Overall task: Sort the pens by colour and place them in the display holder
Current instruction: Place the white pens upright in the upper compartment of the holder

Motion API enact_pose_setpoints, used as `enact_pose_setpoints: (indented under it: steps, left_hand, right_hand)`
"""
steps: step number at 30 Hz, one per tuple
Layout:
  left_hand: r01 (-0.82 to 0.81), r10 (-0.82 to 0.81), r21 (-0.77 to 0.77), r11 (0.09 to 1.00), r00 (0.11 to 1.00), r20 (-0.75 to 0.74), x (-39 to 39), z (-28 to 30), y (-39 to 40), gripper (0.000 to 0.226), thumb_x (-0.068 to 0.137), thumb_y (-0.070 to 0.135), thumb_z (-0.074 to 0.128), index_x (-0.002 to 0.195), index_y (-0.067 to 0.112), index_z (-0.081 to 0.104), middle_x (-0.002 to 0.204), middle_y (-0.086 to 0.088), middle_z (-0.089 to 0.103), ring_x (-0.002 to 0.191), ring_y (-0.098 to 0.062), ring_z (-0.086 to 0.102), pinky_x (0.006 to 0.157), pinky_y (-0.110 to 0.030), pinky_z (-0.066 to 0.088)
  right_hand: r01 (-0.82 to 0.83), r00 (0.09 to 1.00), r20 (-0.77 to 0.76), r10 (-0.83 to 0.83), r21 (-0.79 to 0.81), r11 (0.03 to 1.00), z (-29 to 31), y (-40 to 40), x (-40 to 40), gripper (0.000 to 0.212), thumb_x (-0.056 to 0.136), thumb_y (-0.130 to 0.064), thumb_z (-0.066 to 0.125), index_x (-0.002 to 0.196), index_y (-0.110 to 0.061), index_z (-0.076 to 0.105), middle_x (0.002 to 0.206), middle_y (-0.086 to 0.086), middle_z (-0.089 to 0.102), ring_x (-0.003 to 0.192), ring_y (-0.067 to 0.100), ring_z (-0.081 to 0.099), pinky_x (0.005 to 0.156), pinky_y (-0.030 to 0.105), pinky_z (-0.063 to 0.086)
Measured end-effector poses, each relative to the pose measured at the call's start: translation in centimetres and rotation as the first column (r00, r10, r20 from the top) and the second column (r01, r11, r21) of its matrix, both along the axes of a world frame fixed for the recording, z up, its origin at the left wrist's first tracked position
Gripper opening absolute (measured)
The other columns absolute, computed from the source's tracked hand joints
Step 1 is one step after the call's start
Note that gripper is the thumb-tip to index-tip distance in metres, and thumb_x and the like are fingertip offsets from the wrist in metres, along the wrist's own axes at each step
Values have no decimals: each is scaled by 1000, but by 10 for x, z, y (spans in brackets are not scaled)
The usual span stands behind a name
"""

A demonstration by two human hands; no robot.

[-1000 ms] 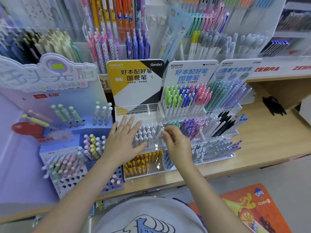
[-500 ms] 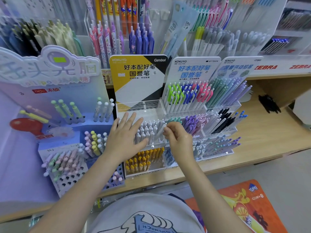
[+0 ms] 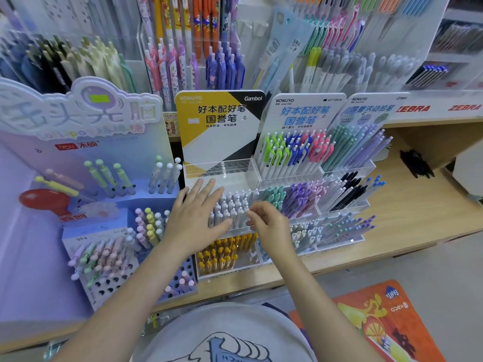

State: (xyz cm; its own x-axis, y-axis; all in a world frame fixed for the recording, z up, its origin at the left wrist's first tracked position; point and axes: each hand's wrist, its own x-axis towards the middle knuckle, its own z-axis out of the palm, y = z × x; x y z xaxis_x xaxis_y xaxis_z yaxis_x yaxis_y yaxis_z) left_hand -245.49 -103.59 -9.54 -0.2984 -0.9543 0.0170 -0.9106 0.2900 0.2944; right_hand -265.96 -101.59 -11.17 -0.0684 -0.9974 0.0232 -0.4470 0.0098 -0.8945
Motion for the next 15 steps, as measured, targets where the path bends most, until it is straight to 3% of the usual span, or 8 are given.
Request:
enact_pose_setpoints:
  steps: [5, 9, 13, 15]
  left_hand:
    - [-3, 2, -12, 1000, 1000, -22, 0, -2, 0, 85, 84, 77, 17, 157, 33, 19, 167, 8, 4, 153, -13, -7, 124, -42, -3]
    - [-9, 8, -19, 1000, 998, -59, 1, -3, -2, 85, 84, 76, 16, 157, 32, 21, 166, 8, 8, 153, -14, -3, 123, -41, -2]
    - [-58, 58, 6, 998, 992, -109, -7, 2, 2, 85, 84, 75, 15, 157, 31, 20, 166, 6, 13, 153, -16, 1, 123, -41, -3]
    - [-85, 78, -39, 996, 983, -166, -21, 12, 5, 80, 86, 70, 22, 152, 26, 35, 161, 0, 31, 150, -22, 19, 122, -42, 3]
  right_hand:
    - [14, 1000, 4, -14, 49, 999, 5, 0, 1, 11, 93, -18, 66, 91, -28, 64, 81, -5, 69, 74, 12, 69, 74, 44, 59]
    - [-8, 999, -47, 12, 80, 997, 9, 3, -3, 14, 92, -29, 68, 95, -41, 63, 89, -11, 70, 85, 11, 70, 79, 42, 59]
    - [-53, 993, -106, 53, 8, 999, 31, 13, -17, 11, 95, -26, 63, 103, -32, 64, 92, -16, 69, 86, 2, 66, 74, 23, 55]
    - [-43, 988, -150, 34, -61, 997, 47, 16, -34, 10, 96, -22, 61, 103, -26, 67, 91, -17, 69, 85, 2, 64, 68, 16, 51]
